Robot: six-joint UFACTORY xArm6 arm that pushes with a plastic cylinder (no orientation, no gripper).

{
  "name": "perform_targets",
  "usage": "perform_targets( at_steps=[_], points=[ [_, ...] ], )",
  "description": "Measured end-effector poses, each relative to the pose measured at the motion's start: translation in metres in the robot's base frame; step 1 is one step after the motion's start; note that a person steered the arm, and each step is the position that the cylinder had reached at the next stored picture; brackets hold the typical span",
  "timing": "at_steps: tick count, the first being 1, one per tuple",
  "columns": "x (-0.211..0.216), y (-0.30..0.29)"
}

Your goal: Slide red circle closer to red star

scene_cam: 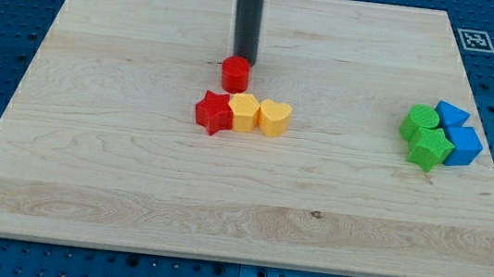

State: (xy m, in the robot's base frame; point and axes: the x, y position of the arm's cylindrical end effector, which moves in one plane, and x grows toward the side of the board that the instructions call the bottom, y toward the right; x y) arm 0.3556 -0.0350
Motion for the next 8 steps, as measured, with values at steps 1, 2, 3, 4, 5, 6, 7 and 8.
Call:
perform_targets(
  at_steps=[1, 2, 3, 4, 5, 6, 7, 8],
  points=[
    [0.002, -0.022],
    [0.002, -0.021],
    [-0.009, 0.004],
    [-0.006, 0.039],
    [0.013, 0.042],
    [0.024, 0.032],
    [0.024, 0.021],
    [0.025, 0.014]
  ],
)
